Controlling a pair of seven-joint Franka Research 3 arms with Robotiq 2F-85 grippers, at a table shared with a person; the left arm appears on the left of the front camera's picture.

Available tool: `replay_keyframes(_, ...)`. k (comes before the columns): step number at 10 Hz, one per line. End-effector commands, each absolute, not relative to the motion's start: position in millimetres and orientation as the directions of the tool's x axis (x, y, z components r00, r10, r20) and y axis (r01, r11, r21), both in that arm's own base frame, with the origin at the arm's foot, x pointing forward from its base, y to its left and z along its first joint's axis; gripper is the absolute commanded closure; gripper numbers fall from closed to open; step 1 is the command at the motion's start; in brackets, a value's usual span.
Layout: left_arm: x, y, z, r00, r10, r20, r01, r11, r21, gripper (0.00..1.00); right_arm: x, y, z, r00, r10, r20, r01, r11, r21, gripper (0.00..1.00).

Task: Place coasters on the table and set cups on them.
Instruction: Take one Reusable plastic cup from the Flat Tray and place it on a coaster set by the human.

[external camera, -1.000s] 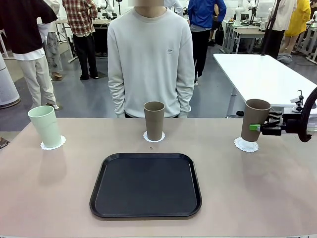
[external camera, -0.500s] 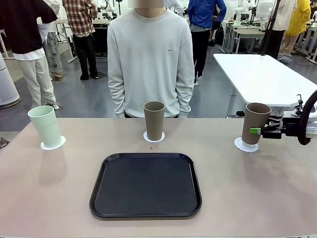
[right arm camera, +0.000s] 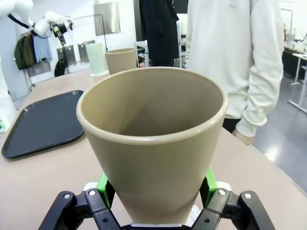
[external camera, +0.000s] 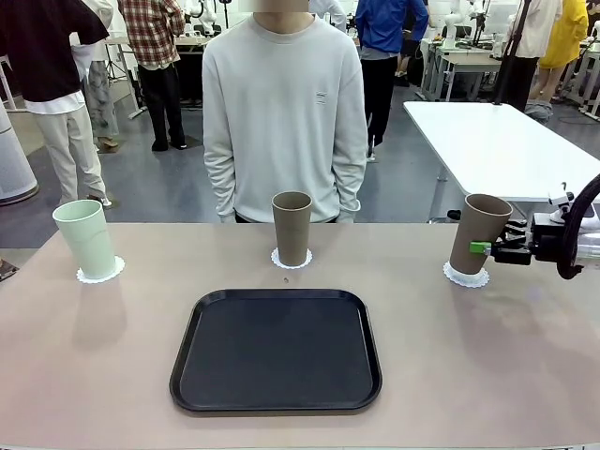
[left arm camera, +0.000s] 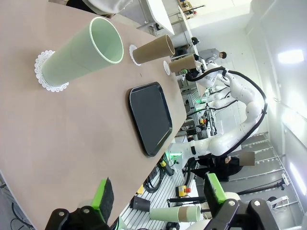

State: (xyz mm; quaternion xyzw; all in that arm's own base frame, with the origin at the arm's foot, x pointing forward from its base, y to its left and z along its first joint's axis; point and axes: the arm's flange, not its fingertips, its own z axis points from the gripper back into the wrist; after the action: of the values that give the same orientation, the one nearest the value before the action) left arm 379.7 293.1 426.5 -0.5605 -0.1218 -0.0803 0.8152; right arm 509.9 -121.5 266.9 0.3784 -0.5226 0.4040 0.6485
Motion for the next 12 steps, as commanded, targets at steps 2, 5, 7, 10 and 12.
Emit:
replay_keyframes(2,378.5,293.8,429.4,0.958,0.003,0.288,0.269,0.351,-0.897,0.0,517.1,-128.0,261.9,0.138,0.095,0.986,-0.919,0.384,0.091,0.16)
replay_keyframes(5,378.5,293.8,429.4,0.958,0.003,0.288,0.269,0.351,-0.897,0.0,516.0,-131.1,257.4,0.153,0.114,0.982,-0.911,0.4,0.096,0.16)
replay_keyframes(7,378.5,293.8,429.4,0.958,0.003,0.288,0.269,0.351,-0.897,0.0,516.2,-131.2,256.6,0.158,0.115,0.981,-0.912,0.398,0.1,0.16)
replay_keyframes(10,378.5,293.8,429.4,0.958,0.003,0.288,0.269,0.351,-0.897,0.0,520.6,-129.6,251.3,0.174,0.123,0.977,-0.912,0.394,0.113,0.16)
replay_keyframes(12,378.5,293.8,429.4,0.958,0.003,0.288,0.269,0.351,-0.897,0.0,525.6,-127.8,246.5,0.185,0.125,0.975,-0.911,0.393,0.123,0.16)
